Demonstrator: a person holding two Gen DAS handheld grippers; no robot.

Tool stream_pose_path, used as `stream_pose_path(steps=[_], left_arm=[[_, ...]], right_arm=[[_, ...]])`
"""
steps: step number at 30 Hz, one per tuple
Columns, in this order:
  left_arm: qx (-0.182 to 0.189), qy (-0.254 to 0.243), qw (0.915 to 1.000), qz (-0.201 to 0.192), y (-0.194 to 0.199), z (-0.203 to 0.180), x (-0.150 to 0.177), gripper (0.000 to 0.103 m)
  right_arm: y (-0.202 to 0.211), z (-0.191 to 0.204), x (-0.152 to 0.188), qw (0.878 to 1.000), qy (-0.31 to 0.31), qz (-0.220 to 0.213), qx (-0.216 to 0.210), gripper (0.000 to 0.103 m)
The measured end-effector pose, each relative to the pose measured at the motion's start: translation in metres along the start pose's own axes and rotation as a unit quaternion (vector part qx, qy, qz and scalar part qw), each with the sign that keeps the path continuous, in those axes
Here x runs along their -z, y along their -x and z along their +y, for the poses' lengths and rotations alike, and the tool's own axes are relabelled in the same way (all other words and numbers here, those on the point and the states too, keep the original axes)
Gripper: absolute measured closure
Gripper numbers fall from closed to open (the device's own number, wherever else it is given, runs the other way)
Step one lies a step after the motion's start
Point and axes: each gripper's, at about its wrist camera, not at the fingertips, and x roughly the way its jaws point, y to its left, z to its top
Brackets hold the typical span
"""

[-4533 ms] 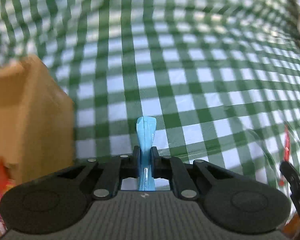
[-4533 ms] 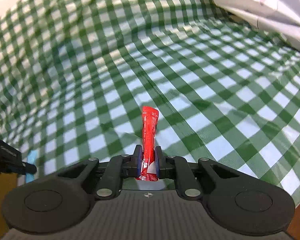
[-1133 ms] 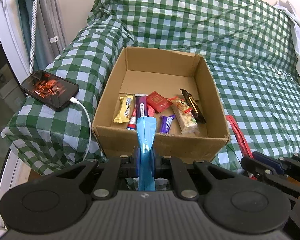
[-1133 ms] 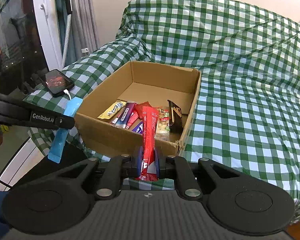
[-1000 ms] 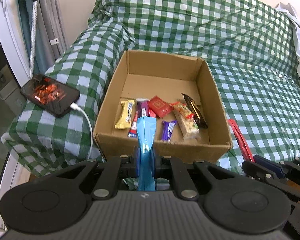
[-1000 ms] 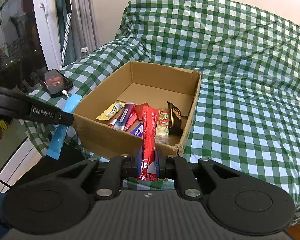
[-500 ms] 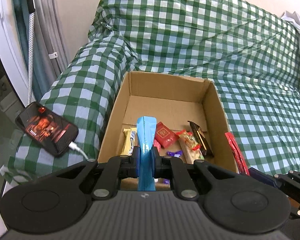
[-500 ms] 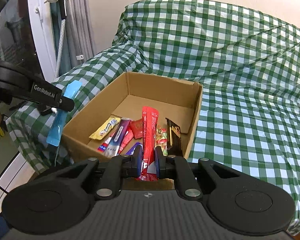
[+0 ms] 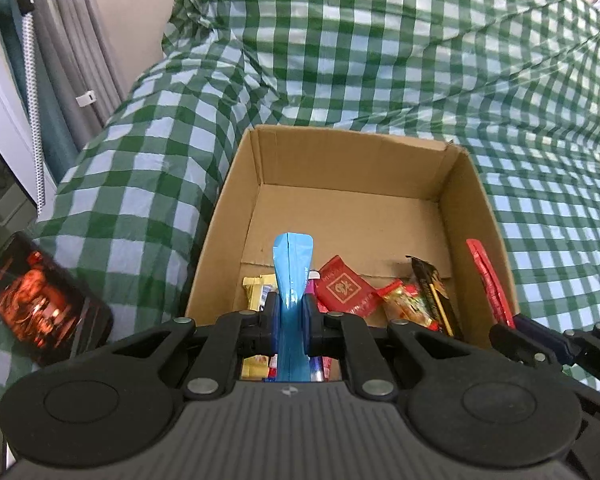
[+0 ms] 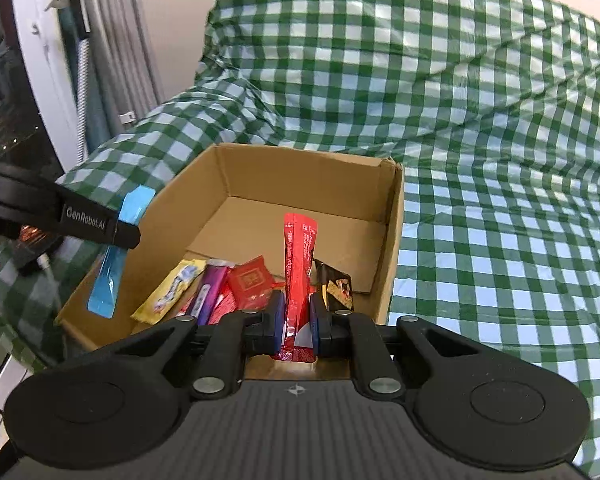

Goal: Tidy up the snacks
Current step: 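Carry the red stick and blue stick with both tools over the box, then open both tools to drop the red and blue sticks into the box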

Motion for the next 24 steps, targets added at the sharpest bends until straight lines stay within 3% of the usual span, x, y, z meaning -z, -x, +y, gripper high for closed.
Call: stream_pose_path(steps=[13,14,15,16,17,18,21,24], left_arm=[[-0.013,-0.012,0.9991,0.038,-0.062,-0.007,-0.010,0.089],[-0.016,-0.014,0.9990,0.039,-0.064,-0.007,-0.010,0.082],[-0.016,-0.018,0.9988,0.043,-0.067,-0.007,-0.010,0.050],[-0.021,-0.022,0.9984,0.048,-0.068,-0.007,-0.011,0.028],[-0.033,-0.023,0.9980,0.049,-0.068,-0.006,-0.011,0.000],[-0.041,-0.021,0.9982,0.037,-0.063,-0.006,-0.010,0.000],[-0.046,-0.040,0.9981,0.012,-0.046,-0.007,-0.004,0.000],[-0.057,-0.055,0.9969,0.006,-0.023,-0.006,0.009,0.000]], right_arm=[[-0.058,-0.009,-0.008,1.000,0.000,0.029,-0.005,0.085],[-0.060,-0.010,-0.009,1.000,-0.001,0.031,-0.005,0.085],[-0.061,-0.011,-0.009,0.999,-0.004,0.032,-0.004,0.080],[-0.062,-0.012,-0.011,0.999,-0.009,0.035,0.000,0.057],[-0.062,-0.013,-0.012,0.999,-0.016,0.035,0.008,0.042],[-0.059,-0.014,-0.013,0.999,-0.022,0.029,0.009,0.024],[-0.044,-0.011,-0.012,1.000,-0.013,0.020,0.018,0.006],[-0.023,-0.006,-0.006,1.000,0.000,0.014,0.018,0.006]])
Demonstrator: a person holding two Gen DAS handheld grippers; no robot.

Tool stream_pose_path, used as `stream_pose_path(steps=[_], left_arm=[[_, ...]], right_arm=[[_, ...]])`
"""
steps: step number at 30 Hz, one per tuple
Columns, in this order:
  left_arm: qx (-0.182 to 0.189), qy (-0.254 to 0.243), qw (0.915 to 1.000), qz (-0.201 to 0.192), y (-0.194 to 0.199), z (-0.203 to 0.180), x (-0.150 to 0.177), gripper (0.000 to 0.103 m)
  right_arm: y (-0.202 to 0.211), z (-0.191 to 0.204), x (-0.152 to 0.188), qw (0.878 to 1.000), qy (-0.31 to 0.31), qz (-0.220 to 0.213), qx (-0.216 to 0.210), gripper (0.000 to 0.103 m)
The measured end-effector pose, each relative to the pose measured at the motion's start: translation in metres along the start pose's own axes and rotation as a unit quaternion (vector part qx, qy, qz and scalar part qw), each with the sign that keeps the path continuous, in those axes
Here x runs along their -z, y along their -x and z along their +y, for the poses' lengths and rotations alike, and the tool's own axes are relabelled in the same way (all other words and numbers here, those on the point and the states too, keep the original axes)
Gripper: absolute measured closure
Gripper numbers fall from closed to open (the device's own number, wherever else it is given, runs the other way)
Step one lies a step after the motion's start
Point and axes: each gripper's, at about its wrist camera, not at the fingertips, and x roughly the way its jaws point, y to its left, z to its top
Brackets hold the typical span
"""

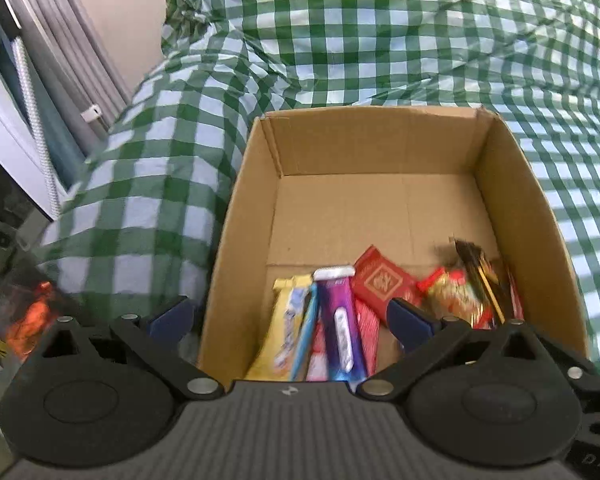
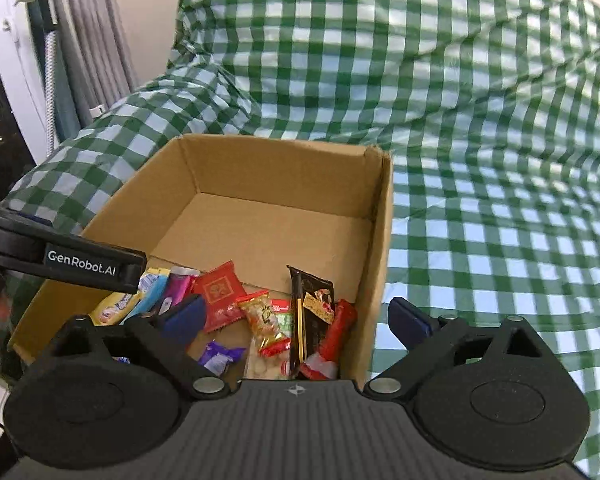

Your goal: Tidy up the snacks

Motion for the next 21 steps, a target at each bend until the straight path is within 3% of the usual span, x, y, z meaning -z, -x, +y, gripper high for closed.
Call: stream_pose_path(steps=[6,13,18,21], left_arm=[[0.010,0.021,0.9996,-0.018,0.059,0.011,0.045,0.000],[0.035,0.042,0.9984,-0.018,0.110,0.010,0.094,0.000],[-0.011,0.020,0.9996,-0.017,0.131,0.001,0.109,0.000],[-0.006,0.011,0.9995,-0.028,0.144,0.003,0.118,0.000]], right_arm=[[0.062,0.013,0.030,1.000,-0.010,-0.012,-0.001,0.004],[0.123,0.034,0.068,0.998,-0.005,-0.044,0.033,0.001],[0.148,0.040,0.081,0.997,-0.004,-0.061,0.048,0.001],[0.163,0.041,0.086,0.995,-0.007,-0.079,0.054,0.001]])
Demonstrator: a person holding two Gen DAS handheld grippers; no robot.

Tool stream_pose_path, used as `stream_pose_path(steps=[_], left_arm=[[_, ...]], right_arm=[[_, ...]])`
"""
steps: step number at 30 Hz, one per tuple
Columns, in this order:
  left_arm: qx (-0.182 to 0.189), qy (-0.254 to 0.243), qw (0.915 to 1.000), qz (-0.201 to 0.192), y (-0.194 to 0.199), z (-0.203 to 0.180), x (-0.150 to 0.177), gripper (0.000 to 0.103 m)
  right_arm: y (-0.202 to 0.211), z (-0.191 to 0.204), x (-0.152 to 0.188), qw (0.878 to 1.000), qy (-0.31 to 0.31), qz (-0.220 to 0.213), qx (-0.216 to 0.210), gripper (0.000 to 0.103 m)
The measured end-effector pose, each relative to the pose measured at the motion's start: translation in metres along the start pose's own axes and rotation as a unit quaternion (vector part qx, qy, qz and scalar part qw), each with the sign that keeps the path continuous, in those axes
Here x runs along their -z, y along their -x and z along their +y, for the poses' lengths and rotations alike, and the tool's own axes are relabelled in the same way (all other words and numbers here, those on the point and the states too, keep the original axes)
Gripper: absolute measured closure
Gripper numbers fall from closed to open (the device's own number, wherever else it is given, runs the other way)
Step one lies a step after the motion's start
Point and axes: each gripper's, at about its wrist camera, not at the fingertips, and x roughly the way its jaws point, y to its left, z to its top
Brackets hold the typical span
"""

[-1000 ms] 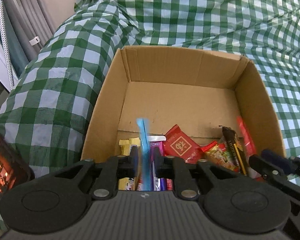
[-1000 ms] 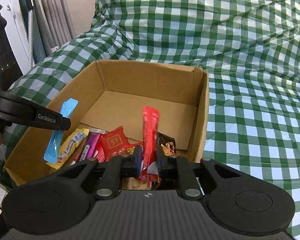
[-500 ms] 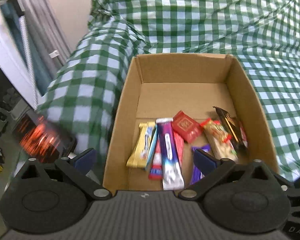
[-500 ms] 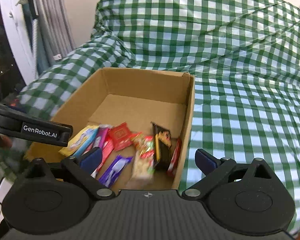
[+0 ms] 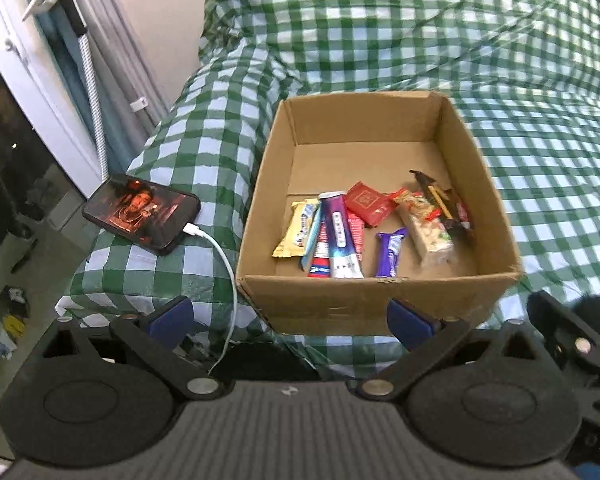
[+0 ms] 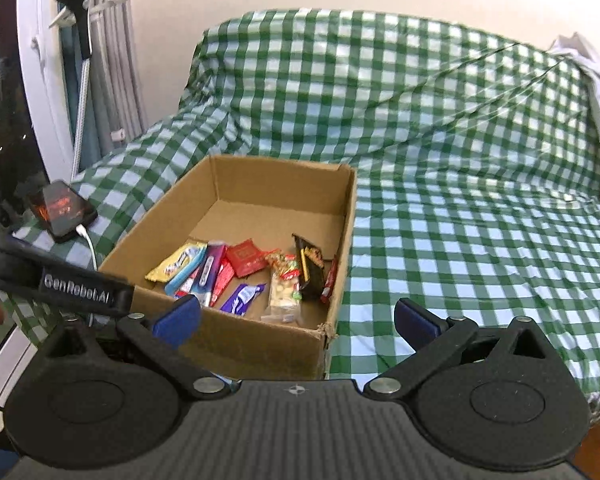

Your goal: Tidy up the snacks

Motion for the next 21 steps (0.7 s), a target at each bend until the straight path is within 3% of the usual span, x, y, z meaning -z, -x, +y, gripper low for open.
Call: stream_pose_path(steps=[2,8,21], left_arm=[[0.015,0.007,0.9998,-0.007,0.008,0.003,0.005,0.000],[0.009,0.040,0.9989,-0.023,0.027,0.010,0.020,0.000],[0.005,0.042,0.9982,-0.041,0.044,0.016,0.030,0.000]], right_arm=[[0.008,0.003,0.002,1.000,0.006,-0.008,-0.001,0.001],[0.029,0.009,0.004,0.999,0.029,-0.034,-0.007,0.001],[0.049,0.016,0.006,0.998,0.039,-0.053,-0.009,0.001]])
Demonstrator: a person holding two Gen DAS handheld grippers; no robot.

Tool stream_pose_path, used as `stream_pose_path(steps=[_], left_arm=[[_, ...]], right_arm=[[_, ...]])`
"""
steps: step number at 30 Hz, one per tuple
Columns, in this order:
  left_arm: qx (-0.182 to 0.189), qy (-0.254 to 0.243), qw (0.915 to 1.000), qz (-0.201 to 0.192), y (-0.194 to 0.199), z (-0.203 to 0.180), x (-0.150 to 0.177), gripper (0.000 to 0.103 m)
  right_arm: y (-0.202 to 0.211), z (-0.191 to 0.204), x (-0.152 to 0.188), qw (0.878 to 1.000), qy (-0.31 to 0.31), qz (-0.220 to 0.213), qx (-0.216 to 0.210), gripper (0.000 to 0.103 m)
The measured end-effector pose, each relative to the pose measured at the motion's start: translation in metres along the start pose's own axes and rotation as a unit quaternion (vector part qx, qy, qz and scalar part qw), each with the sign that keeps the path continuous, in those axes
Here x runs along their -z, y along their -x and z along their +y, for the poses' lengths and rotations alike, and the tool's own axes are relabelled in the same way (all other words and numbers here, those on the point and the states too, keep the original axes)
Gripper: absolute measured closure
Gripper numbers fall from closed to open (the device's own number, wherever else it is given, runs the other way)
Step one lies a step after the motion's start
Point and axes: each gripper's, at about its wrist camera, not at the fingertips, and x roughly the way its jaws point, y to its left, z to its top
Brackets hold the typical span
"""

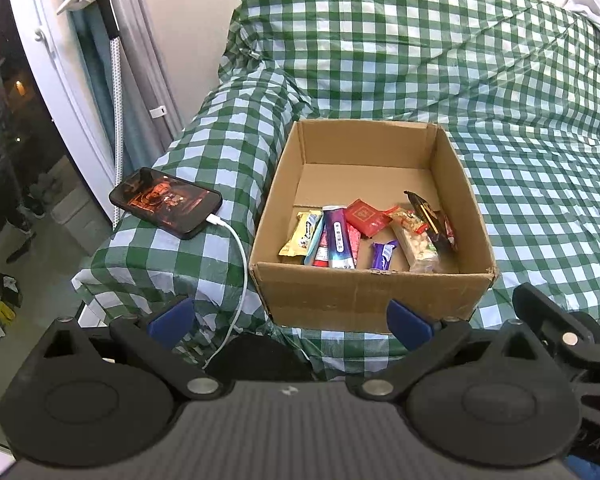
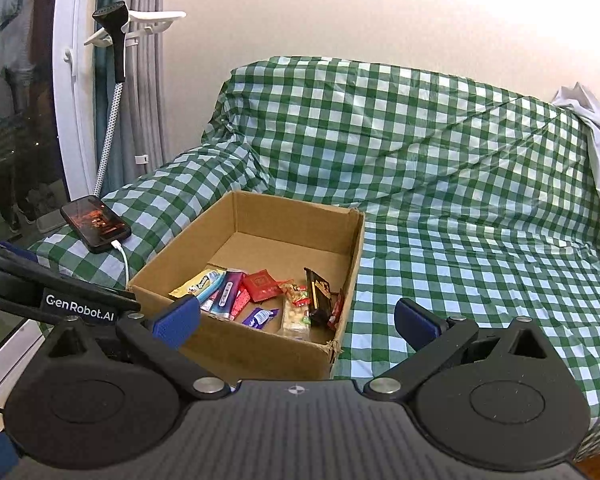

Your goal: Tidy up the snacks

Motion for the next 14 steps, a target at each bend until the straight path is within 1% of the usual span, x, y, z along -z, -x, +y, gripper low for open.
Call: stream_pose_path(steps=[5,10,14], left_arm=[[0.000,0.000,1.0000,-0.003,0.0018,0.0003,0.0001,0.000],[-0.001,0.007,1.0000,0.004,0.0004,0.0024,0.0000,0.000],[-0.016,0.012,0.9998,0.000,-0.0008,0.0044,0.0005,0.000]], right_arm=[[0.0014,-0.0006,0.0003,1.000,0.000,-0.001,0.000,0.001],[0.0013,-0.0005,0.0000,1.000,0.000,-0.001,0.001,0.001],[0.0011,-0.0001,0.0002,1.000,-0.001,0.000,0.000,0.001]])
